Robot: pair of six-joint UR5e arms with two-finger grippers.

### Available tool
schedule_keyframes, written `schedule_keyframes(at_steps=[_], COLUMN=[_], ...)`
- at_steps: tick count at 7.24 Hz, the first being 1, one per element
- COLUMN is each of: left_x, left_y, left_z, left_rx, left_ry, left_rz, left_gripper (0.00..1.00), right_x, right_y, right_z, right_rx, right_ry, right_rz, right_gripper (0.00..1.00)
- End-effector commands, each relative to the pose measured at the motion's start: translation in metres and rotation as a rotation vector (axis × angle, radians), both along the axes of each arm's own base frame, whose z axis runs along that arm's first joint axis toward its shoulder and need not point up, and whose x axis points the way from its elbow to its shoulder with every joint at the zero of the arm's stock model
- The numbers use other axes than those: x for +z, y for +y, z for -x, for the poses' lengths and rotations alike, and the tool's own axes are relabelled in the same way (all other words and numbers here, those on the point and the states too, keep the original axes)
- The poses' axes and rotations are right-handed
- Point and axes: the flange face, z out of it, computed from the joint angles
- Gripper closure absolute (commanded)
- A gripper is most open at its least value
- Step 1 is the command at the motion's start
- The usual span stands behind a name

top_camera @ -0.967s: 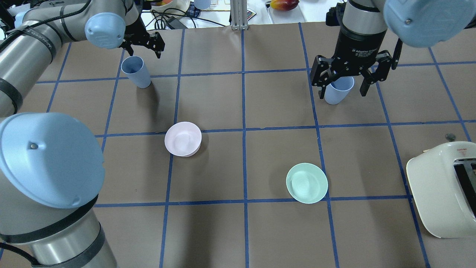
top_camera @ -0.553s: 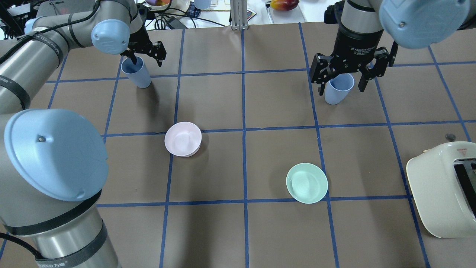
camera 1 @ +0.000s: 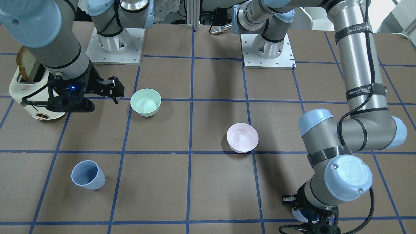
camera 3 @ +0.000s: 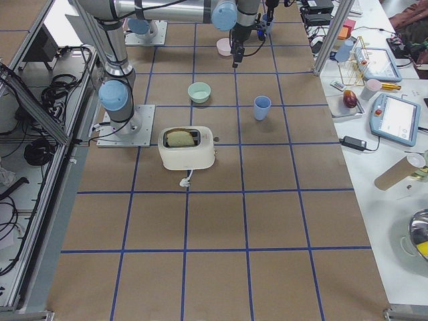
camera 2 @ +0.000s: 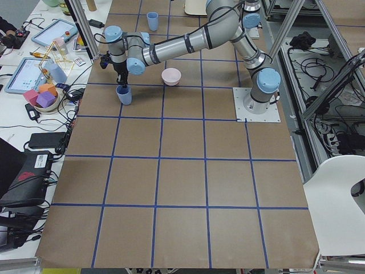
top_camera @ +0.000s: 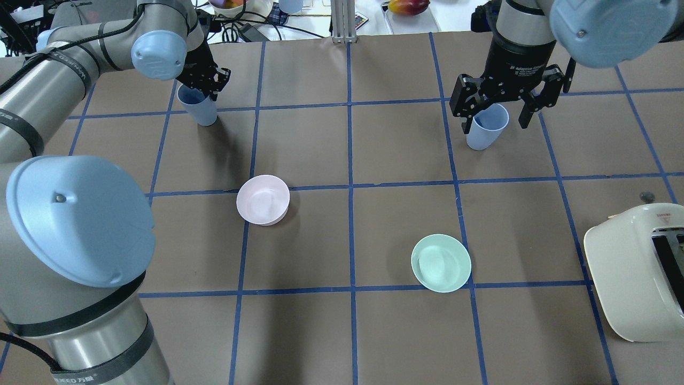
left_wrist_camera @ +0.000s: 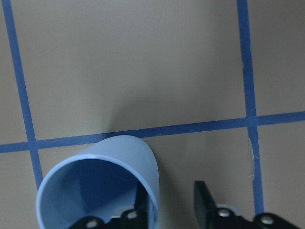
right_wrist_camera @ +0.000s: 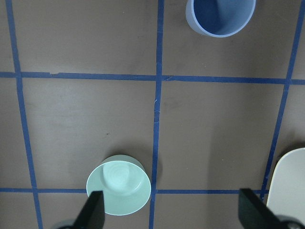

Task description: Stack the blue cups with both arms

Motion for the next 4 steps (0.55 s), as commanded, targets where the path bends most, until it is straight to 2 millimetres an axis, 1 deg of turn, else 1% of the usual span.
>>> schedule_keyframes(at_steps=[1,2,3,4], left_x=[0.011,0.033,0.046,0.055], left_y=[0.001,0.007,0.016,0.025], left_z=[-0.003,0.014,0.044,0.091], left_rx=[0.002,-0.014,-0.036,-0.02], left_ry=[-0.033,-0.024,0.001,0.028], left_rz=[0.009,-0.001,0.005,0.022], left_gripper=[1.0,1.0,1.0,1.0], right_x=[-0.007,-0.008,-0.009,-0.016], right_y=[-0.011,-0.017,-0.019,-0.022], right_z=[0.024,0.032,0.033,0.035], right_rx=[0.038,0.052,0.05,0.049], right_ry=[-0.011,-0.014,-0.013,-0.011], right_rz=[-0.013,0.003,0.017,0.004], right_gripper=[0.0,0.0,0.0,0.0])
